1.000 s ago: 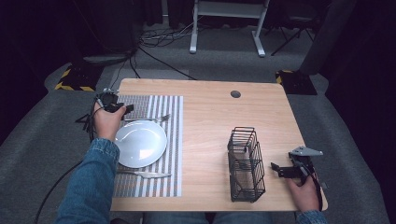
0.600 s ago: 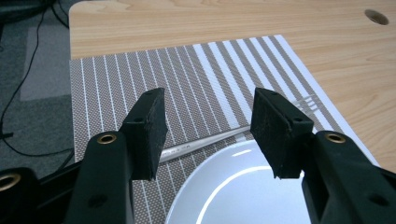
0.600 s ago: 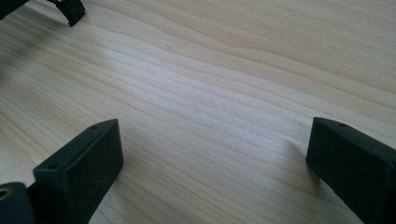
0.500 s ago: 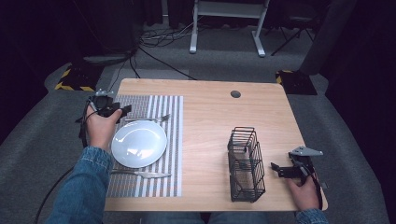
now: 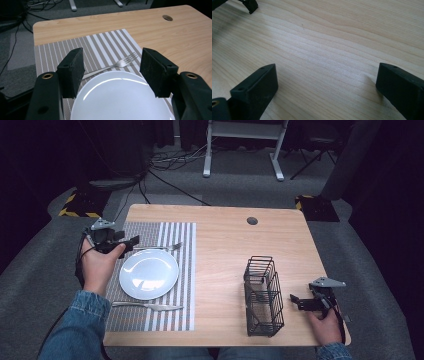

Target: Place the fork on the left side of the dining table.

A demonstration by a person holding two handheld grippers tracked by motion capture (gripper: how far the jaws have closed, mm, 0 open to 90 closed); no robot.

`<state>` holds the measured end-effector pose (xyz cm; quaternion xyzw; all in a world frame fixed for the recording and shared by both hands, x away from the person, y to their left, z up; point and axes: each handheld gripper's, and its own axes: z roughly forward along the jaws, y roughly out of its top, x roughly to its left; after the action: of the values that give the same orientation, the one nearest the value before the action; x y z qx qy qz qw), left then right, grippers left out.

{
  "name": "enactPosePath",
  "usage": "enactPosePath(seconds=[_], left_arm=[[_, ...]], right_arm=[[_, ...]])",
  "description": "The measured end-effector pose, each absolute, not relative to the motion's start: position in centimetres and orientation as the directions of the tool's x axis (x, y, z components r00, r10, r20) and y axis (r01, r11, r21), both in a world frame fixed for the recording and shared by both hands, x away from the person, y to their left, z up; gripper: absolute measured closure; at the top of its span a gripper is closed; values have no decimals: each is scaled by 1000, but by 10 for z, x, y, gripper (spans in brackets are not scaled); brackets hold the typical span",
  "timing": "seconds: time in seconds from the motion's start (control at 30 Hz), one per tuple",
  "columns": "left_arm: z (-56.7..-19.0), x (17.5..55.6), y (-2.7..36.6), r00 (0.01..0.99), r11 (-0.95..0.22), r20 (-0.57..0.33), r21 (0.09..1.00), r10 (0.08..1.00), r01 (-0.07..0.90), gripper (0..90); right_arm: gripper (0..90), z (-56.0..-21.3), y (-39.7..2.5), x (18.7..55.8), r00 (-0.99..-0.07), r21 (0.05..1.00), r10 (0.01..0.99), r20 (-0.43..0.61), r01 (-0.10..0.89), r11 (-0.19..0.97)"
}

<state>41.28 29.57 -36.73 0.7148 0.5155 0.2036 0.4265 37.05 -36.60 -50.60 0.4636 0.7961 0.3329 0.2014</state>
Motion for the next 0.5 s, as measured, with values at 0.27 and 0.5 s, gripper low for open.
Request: enactPosePath(seconds=[0.27, 0.5], left_arm=[[-359, 380, 295, 432, -124, -145, 835, 890, 536, 334], [-359, 356, 294, 488, -164, -130, 842, 863, 514, 300]], right_arm=[[40, -506, -366, 371, -489, 717, 872, -12, 604, 349], [40, -506, -366, 371, -489, 716, 872, -12, 604, 349]])
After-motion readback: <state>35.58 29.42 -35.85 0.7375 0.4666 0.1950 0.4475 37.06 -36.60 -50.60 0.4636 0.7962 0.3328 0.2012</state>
